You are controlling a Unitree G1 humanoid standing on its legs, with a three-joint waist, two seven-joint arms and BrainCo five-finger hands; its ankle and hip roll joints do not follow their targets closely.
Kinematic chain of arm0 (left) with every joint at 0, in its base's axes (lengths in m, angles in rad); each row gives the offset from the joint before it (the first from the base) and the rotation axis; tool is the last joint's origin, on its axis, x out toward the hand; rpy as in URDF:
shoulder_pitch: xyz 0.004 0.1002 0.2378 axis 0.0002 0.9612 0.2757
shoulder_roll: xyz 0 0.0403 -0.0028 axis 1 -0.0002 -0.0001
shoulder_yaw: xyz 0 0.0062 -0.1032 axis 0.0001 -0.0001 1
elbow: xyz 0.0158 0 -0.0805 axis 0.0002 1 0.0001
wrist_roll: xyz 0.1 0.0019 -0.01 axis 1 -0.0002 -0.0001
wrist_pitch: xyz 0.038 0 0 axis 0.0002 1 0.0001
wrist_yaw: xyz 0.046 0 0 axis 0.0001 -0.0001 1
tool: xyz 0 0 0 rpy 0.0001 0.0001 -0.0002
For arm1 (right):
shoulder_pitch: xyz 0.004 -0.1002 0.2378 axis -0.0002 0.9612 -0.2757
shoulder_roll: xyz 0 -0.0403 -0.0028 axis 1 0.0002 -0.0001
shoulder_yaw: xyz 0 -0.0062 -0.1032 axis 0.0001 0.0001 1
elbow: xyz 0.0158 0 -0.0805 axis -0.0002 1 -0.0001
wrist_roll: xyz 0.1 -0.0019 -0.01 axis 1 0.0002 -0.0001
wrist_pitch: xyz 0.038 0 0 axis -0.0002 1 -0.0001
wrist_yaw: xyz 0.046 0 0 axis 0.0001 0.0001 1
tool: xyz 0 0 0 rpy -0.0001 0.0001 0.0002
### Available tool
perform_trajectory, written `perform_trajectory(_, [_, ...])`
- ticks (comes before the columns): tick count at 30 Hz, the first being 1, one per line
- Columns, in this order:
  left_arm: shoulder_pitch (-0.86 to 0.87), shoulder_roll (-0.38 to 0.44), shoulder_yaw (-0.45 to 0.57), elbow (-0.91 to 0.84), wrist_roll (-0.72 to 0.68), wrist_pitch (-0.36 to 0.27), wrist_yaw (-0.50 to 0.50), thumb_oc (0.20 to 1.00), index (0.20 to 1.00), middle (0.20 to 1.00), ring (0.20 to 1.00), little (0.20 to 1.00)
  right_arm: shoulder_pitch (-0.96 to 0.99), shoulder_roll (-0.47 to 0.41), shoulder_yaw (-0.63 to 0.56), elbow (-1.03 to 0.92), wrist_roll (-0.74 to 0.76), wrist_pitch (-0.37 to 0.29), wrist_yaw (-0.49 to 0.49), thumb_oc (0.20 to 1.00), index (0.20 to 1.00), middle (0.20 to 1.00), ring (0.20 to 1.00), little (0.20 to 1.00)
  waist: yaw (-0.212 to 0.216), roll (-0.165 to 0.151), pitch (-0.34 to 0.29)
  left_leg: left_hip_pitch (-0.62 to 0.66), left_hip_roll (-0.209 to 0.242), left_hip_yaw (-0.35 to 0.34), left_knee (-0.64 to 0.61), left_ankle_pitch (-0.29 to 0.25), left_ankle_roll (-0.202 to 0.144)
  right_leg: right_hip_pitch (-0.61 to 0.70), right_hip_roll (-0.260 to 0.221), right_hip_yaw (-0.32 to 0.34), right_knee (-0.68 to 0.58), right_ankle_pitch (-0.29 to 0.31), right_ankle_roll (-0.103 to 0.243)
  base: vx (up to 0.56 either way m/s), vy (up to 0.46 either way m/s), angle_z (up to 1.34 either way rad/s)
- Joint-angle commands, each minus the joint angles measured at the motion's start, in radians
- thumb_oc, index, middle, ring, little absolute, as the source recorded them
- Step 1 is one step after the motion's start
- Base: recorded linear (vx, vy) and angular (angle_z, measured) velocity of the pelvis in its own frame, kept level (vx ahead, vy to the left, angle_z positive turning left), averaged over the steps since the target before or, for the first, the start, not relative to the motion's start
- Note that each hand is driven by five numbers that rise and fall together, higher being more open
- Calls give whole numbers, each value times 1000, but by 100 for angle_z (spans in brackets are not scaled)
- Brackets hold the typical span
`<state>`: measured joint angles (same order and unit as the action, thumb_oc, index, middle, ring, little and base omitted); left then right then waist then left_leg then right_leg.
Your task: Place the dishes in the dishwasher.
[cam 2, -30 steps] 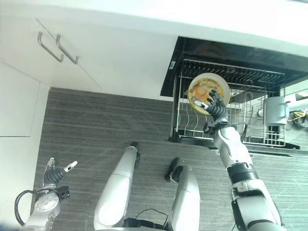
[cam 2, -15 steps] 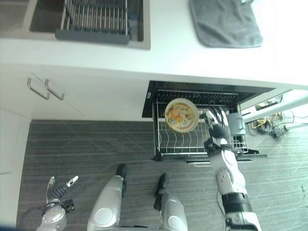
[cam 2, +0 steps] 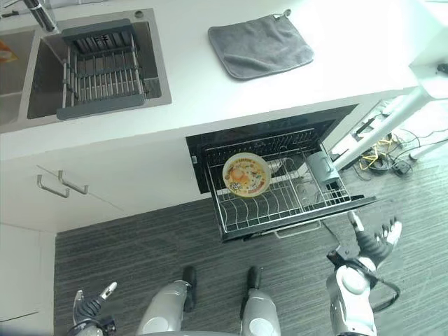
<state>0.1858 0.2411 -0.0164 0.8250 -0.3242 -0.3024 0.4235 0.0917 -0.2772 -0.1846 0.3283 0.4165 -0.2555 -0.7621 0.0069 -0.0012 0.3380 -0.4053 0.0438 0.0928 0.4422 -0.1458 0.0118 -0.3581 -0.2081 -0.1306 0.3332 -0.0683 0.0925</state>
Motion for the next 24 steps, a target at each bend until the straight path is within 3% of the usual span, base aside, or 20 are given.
perform_trajectory(1, [-33,60,-31,-19,-20,-19,19,1000,1000,1000,1000,1000,-87,-22,1,-69,160,-161,-73,1000,1000,1000,1000,1000,12,-9,68,-19,11,-5,34,49,-12,-15,-16,-33,64,42,-21,-158,18,10])
perform_trajectory(3, [-54,67,-56,-35,-33,-1,30,1000,1000,1000,1000,1000,-122,-15,11,-14,275,-176,-48,1000,1000,1000,1000,1000,14,3,77,-55,8,-9,61,42,-8,-62,-21,-27,106,31,-29,-94,14,4])
perform_trajectory(4, [-60,70,-68,-42,-40,7,36,1000,1000,1000,1000,1000,-135,-12,17,10,324,-178,-33,539,539,539,539,539,16,8,78,-71,8,-12,72,40,-7,-81,-23,-25,123,28,-32,-67,11,-1])
perform_trajectory(5, [-67,76,-81,-47,-52,13,37,1000,1000,1000,1000,1000,-150,-5,24,53,405,-192,7,200,200,200,200,200,18,16,79,-87,6,-15,80,40,-6,-103,-25,-22,141,24,-37,-75,17,-6])
perform_trajectory(8, [-80,78,-134,-70,-75,25,53,1000,1000,1000,1000,1000,-211,17,55,182,676,-192,141,200,200,200,200,200,33,49,81,-132,-4,-22,86,52,-5,-172,-31,-14,183,23,-47,-75,34,1])
perform_trajectory(12, [-72,70,-171,-73,-93,19,62,1000,1000,1000,1000,1000,-260,7,55,219,768,-168,185,200,200,200,200,200,40,80,72,-140,-13,-21,77,62,-9,-198,-36,-7,199,22,-48,-17,76,-1])
perform_trajectory(15, [-67,66,-193,-65,-108,9,60,1000,1000,1000,1000,1000,-299,-1,53,247,895,-99,260,200,200,200,200,200,46,97,63,-133,-17,-18,67,69,-12,-201,-39,-3,203,21,-46,29,71,4])
perform_trajectory(20, [-57,72,-220,-75,-121,17,63,1000,1000,1000,1000,1000,-351,-32,48,233,932,-33,326,200,200,200,200,200,54,108,58,-132,-19,-16,68,70,-15,-207,-46,-1,214,18,-43,31,20,9])
perform_trajectory(24, [-49,90,-222,-90,-118,35,51,1000,1000,1000,1000,1000,-403,-74,46,199,865,14,343,200,200,200,200,200,65,107,59,-134,-17,-21,79,68,-16,-204,-49,-7,226,15,-43,43,-32,2])
